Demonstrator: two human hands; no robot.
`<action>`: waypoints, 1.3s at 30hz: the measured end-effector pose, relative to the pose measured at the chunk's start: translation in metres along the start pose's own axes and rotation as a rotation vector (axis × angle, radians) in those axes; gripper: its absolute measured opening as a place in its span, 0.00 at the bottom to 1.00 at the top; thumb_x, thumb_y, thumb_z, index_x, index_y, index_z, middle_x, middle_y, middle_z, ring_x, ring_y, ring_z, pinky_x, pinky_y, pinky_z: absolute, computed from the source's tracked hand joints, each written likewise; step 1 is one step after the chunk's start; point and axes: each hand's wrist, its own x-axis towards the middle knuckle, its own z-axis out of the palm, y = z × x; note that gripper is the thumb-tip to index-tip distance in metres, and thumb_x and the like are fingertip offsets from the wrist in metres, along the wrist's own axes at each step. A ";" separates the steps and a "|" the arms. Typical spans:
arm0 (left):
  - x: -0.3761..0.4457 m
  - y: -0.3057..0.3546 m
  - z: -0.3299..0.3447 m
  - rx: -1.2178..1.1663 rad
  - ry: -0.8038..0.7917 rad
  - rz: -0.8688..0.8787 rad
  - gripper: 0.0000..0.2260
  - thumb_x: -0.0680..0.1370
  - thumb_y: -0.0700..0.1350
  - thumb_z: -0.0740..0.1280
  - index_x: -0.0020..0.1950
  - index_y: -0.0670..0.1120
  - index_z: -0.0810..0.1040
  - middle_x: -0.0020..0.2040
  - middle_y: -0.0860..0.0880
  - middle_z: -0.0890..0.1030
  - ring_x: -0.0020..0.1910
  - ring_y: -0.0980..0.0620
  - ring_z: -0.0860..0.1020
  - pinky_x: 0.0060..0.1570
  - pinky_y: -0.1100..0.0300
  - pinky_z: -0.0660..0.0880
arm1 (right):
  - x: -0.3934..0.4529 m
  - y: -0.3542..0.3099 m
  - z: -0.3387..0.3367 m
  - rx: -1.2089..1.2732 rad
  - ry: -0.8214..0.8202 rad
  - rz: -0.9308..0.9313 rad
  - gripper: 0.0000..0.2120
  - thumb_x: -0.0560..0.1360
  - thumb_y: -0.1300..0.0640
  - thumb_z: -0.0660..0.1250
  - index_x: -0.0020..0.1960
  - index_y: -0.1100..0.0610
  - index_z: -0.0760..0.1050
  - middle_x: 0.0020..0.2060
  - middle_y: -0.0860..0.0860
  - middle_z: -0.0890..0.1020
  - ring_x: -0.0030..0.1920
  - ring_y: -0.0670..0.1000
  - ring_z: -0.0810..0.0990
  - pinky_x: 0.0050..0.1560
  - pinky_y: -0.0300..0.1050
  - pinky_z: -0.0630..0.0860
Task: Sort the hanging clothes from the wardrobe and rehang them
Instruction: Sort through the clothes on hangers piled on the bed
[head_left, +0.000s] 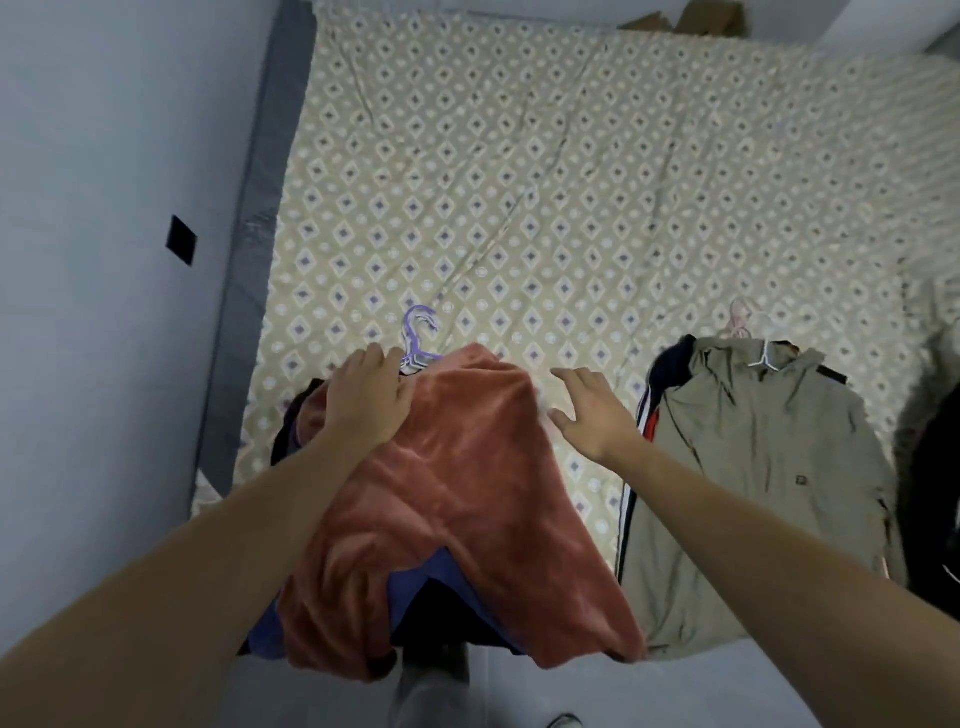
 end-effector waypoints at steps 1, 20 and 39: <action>-0.001 0.019 -0.002 0.007 0.010 0.035 0.18 0.81 0.53 0.63 0.66 0.43 0.76 0.56 0.40 0.78 0.56 0.38 0.77 0.53 0.42 0.75 | -0.011 0.012 -0.007 -0.007 0.007 0.012 0.29 0.83 0.47 0.64 0.81 0.52 0.62 0.74 0.51 0.69 0.75 0.53 0.62 0.69 0.54 0.71; 0.004 0.479 0.089 -0.017 -0.053 0.148 0.33 0.82 0.66 0.47 0.79 0.48 0.67 0.64 0.46 0.75 0.62 0.43 0.74 0.52 0.46 0.75 | -0.130 0.414 -0.150 0.027 0.151 0.096 0.26 0.83 0.43 0.62 0.78 0.53 0.66 0.70 0.53 0.72 0.71 0.57 0.70 0.69 0.54 0.70; 0.164 0.570 0.259 -0.070 -0.327 -0.137 0.24 0.86 0.59 0.57 0.75 0.45 0.69 0.69 0.42 0.73 0.66 0.38 0.71 0.64 0.43 0.72 | 0.050 0.610 -0.108 -0.152 -0.036 0.016 0.24 0.82 0.46 0.65 0.73 0.57 0.67 0.68 0.58 0.73 0.68 0.62 0.71 0.62 0.58 0.74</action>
